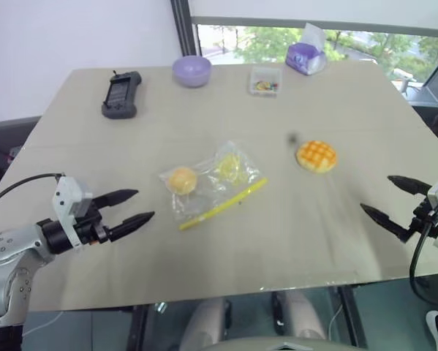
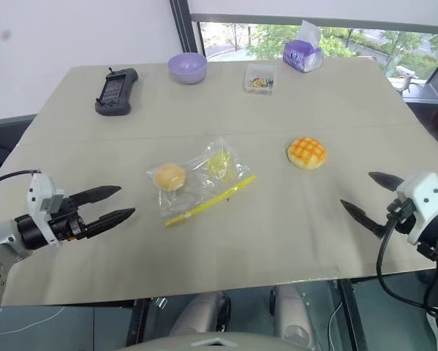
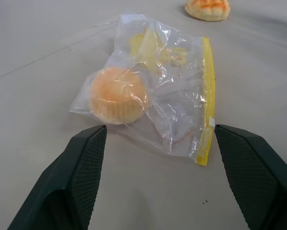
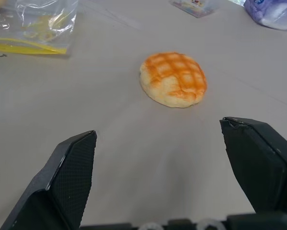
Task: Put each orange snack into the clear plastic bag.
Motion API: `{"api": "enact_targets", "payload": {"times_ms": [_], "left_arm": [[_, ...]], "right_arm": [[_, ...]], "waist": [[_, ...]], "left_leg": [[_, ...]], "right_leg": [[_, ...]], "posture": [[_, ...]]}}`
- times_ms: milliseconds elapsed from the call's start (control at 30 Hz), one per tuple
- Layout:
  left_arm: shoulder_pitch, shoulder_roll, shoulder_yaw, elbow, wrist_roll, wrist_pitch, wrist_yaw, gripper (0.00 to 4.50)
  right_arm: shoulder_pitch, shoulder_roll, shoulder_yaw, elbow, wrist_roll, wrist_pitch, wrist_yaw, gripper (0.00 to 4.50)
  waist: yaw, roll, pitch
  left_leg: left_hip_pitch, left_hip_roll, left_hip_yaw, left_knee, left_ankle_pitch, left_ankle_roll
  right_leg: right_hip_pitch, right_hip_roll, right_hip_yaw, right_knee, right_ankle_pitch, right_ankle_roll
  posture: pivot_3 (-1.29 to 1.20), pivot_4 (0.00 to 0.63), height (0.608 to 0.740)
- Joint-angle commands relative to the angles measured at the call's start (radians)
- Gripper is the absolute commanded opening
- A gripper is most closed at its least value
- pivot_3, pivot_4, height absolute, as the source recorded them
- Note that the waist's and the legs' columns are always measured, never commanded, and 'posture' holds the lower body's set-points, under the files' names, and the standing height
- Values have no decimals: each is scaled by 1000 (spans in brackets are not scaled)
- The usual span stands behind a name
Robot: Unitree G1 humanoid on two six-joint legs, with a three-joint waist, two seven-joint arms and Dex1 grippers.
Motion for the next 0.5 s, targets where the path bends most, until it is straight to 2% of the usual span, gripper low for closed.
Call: {"api": "enact_targets", "payload": {"times_ms": [33,300,500], "left_arm": [[-10,-3,-4,-22,-14,-1,-2,3797],[20,-23,-62,-92,6,-18,4,3797],[51,-74,-163,-168,164,-154,83,3797]], "right_arm": [[-16,-3,-4,-46,17,8,-13,4500],[-39,13,47,-92,26,21,-22,4500],[-89,45,203,-180,5,37,-48,4500]], "waist": [[0,0,0],[0,0,0],[0,0,0]], "left_leg": [[0,0,0,0,0,0],[0,0,0,0,0,0],[0,0,0,0,0,0]], "right_leg": [[0,0,0,0,0,0],[0,0,0,0,0,0],[0,0,0,0,0,0]], "posture": [[0,150,740],[0,150,740],[0,150,740]]}}
